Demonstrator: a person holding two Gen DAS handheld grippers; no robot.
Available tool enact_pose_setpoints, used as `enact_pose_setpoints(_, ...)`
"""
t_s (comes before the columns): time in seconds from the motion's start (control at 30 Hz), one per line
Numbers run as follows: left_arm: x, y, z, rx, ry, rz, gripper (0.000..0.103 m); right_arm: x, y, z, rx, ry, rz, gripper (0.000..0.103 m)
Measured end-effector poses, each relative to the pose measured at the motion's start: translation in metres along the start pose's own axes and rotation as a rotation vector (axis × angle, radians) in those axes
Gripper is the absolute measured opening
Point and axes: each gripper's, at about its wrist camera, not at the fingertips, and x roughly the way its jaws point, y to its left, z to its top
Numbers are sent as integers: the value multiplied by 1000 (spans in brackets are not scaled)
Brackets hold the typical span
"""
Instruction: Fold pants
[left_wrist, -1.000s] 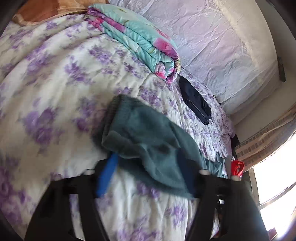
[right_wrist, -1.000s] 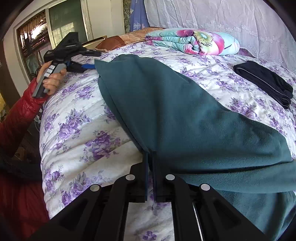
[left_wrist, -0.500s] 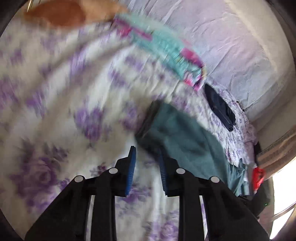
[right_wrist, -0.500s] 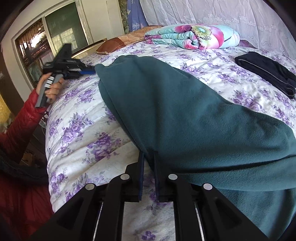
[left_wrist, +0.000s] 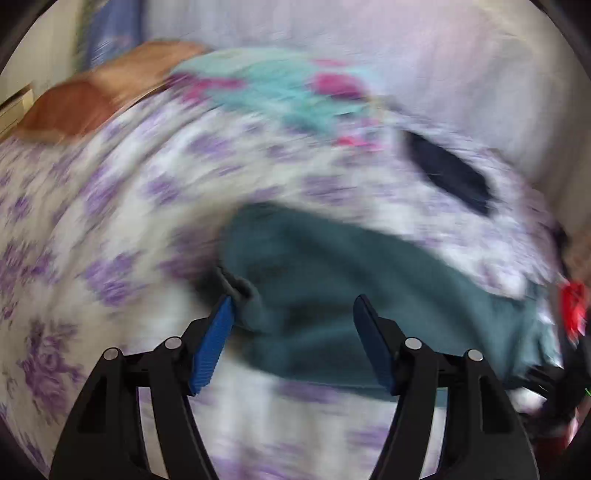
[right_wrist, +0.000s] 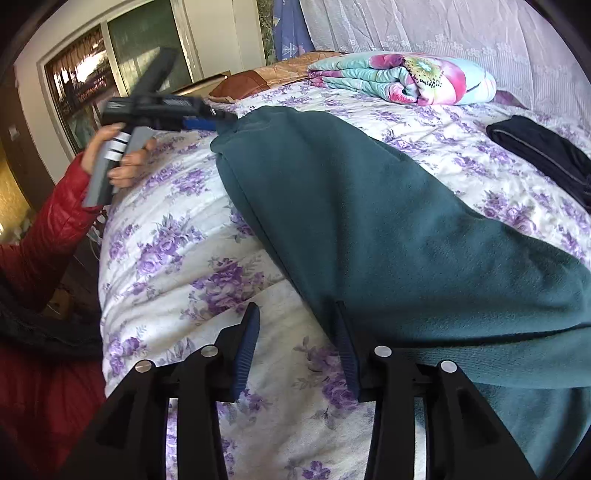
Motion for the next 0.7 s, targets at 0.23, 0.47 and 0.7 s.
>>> enact_pose_setpoints(0.23, 31, -133, -15, 229, 144, -325, 75, -49, -36, -6, 187, -151, 60, 54)
enact_pose_setpoints(0.47, 96, -209, -66, 372, 285, -427, 89, -150, -165, -30, 639, -266, -221, 54)
enact_pose_setpoints(0.7, 86, -227, -94, 549, 183, -344, 97, -164, -264, -21, 727, -163, -467, 43)
